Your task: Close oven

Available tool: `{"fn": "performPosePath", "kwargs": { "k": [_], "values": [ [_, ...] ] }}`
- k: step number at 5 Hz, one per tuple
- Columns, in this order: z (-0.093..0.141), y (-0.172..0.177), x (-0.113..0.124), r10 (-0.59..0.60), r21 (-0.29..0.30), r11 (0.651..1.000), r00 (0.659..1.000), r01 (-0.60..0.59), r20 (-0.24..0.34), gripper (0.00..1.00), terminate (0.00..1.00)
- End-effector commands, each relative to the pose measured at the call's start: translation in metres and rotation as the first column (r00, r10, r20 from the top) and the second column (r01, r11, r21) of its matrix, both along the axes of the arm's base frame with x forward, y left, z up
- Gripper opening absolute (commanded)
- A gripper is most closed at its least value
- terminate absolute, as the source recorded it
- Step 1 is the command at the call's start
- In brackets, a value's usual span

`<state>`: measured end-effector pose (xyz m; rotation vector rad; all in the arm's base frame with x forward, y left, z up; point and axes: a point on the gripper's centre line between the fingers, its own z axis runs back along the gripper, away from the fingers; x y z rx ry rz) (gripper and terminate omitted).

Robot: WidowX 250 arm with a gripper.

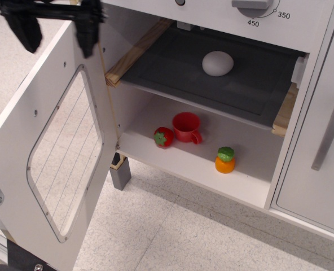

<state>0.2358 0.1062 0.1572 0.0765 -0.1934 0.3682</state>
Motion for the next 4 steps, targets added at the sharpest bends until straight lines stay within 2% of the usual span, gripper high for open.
{"fn": "performPosePath", "kwargs": {
  "k": [1, 2, 3, 4],
  "values": [
    [-0.016, 0.042, 0.001, -0.024, 0.046, 0.999, 0.999, 0.023, 0.027, 1.0, 0.0],
    [-0.031, 0.043, 0.001, -0.026, 0.069, 0.997, 0.999, 0.024, 0.032, 1.0, 0.0],
    [-0.041, 0.034, 0.0, -0.026, 0.026, 0.999, 1.0, 0.026, 0.015, 1.0, 0.0],
    [-0.051, 0.018, 0.002, 0.005, 0.019, 1.0, 1.0, -0.005, 0.011, 1.0, 0.0]
  ]
}}
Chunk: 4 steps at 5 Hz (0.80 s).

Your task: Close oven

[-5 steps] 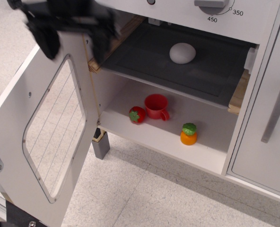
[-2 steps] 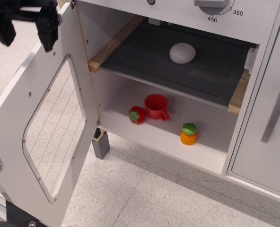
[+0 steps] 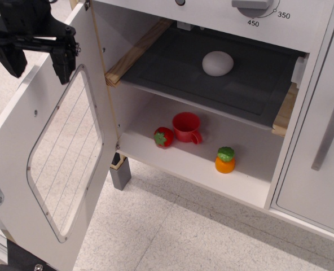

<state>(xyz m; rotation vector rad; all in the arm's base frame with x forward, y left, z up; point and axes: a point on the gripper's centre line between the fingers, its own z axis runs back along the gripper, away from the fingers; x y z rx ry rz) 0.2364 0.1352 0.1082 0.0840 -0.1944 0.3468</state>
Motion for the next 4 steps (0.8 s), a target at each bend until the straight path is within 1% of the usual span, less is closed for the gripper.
{"fn": "performPosePath", "kwargs": {
  "k": [1, 2, 3, 4],
  "values": [
    [-0.008, -0.033, 0.006, 0.098, 0.022, 0.995, 0.995, -0.099, 0.033, 1.0, 0.0],
    [-0.004, -0.062, 0.018, 0.206, -0.02, 0.979, 0.976, -0.205, 0.065, 1.0, 0.0],
    [-0.001, -0.084, 0.035, 0.311, -0.063, 0.95, 0.947, -0.306, 0.082, 1.0, 0.0],
    [-0.004, -0.11, 0.05, 0.371, -0.104, 0.926, 0.925, -0.362, 0.08, 1.0, 0.0]
  ]
}}
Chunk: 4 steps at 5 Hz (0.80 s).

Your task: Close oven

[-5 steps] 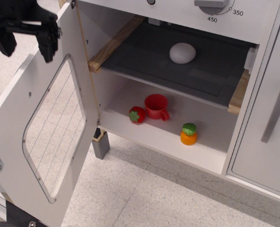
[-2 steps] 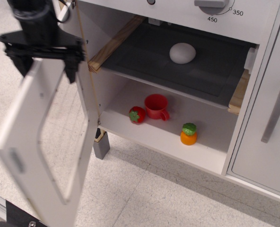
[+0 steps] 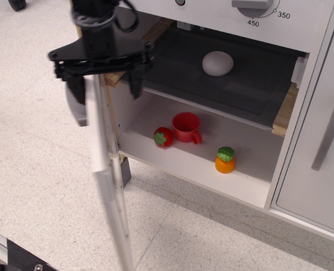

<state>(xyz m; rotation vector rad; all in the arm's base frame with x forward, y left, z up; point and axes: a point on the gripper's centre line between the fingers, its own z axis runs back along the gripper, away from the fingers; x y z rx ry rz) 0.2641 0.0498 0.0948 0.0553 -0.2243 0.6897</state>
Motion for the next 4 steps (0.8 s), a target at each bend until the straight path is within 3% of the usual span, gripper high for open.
{"fn": "performPosePath", "kwargs": {
  "k": [1, 4],
  "values": [
    [0.011, -0.043, 0.038, 0.086, -0.079, 0.994, 0.995, -0.081, 0.058, 1.0, 0.0],
    [0.024, -0.073, 0.082, 0.182, -0.121, 0.978, 0.977, -0.169, 0.11, 1.0, 0.0]
  ]
}}
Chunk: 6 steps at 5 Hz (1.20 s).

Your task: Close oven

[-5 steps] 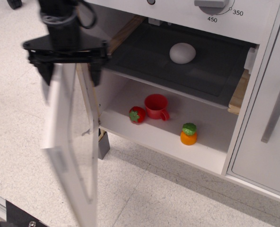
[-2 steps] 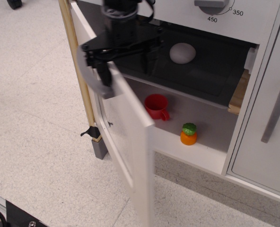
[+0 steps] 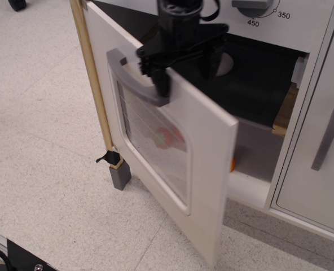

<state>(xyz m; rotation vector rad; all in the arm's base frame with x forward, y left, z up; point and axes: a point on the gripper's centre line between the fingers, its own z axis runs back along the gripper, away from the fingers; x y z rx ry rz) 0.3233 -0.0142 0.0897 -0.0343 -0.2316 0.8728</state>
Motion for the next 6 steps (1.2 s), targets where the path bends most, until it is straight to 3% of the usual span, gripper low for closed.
{"fn": "performPosePath", "kwargs": {
  "k": [1, 2, 3, 4, 5, 6],
  "values": [
    [0.039, -0.008, 0.013, -0.033, -0.016, 0.999, 0.995, 0.035, 0.093, 1.0, 0.0],
    [0.046, -0.007, -0.01, -0.138, 0.027, 0.99, 0.987, 0.137, 0.087, 1.0, 0.0],
    [0.052, -0.004, -0.039, -0.299, -0.001, 0.954, 0.952, 0.3, 0.065, 1.0, 0.0],
    [0.033, 0.006, -0.061, -0.439, 0.041, 0.898, 0.898, 0.438, 0.01, 1.0, 0.0],
    [-0.007, 0.004, -0.066, -0.501, 0.134, 0.856, 0.865, 0.5, -0.031, 1.0, 0.0],
    [-0.035, -0.006, -0.055, -0.516, 0.154, 0.842, 0.855, 0.517, -0.05, 1.0, 0.0]
  ]
}}
